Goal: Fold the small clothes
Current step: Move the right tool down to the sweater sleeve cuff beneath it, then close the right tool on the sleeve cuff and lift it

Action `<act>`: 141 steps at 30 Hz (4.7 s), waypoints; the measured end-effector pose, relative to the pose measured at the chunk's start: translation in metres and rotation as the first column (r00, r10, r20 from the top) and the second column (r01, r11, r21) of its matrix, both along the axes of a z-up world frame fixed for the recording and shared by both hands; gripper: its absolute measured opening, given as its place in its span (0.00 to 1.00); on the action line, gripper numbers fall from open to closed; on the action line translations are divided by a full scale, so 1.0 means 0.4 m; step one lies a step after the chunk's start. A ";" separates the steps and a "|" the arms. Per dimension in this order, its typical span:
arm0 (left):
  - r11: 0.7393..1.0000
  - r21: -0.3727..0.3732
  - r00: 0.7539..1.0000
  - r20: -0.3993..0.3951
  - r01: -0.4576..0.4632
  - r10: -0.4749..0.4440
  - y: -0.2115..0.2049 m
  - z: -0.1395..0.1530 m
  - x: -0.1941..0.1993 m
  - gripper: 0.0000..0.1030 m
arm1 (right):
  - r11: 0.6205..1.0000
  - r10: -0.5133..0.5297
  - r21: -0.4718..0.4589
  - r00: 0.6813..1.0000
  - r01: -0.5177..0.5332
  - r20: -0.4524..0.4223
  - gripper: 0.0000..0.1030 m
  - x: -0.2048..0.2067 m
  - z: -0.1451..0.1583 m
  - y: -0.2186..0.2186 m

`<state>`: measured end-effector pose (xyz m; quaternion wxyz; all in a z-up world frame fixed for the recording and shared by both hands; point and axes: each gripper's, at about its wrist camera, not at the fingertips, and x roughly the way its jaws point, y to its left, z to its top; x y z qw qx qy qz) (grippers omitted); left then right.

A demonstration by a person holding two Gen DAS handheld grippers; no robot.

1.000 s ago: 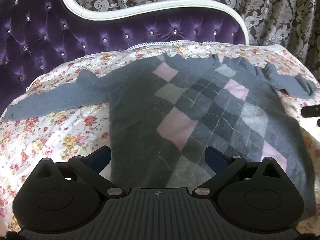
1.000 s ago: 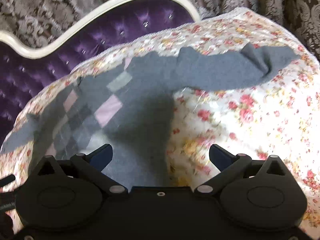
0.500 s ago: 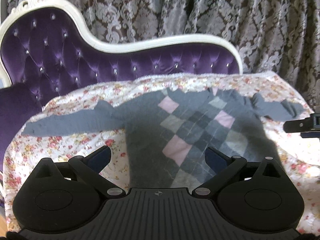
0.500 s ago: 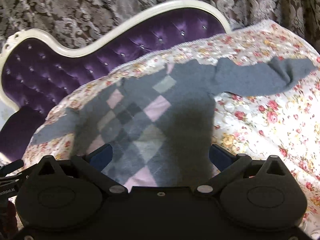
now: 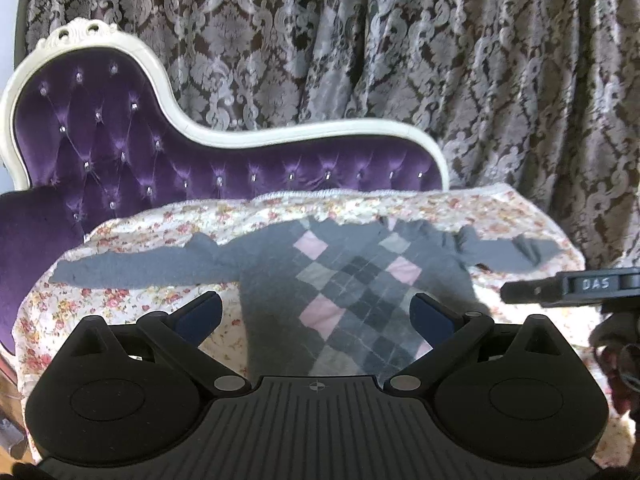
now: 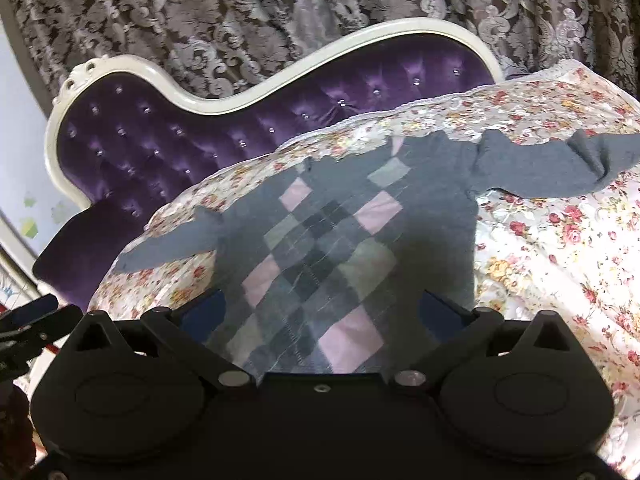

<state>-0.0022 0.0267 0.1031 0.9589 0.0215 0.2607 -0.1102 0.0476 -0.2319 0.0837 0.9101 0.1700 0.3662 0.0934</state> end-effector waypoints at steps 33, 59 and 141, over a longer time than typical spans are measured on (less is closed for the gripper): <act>0.982 -0.188 0.990 0.125 -0.034 0.058 0.053 0.167 -0.056 0.99 | 0.982 0.086 0.157 0.986 -0.108 0.140 1.00 -0.144 0.212 -0.016; 0.980 0.067 0.938 -0.281 -0.190 0.201 -0.022 -0.250 0.432 0.99 | 0.957 -0.222 -0.217 0.968 0.194 -0.116 0.99 0.254 -0.100 -0.142; 0.968 -0.143 0.939 -0.307 -0.206 0.155 0.100 -0.311 0.547 0.99 | 0.934 -0.188 -0.242 0.938 0.263 0.293 0.10 0.541 0.295 -0.251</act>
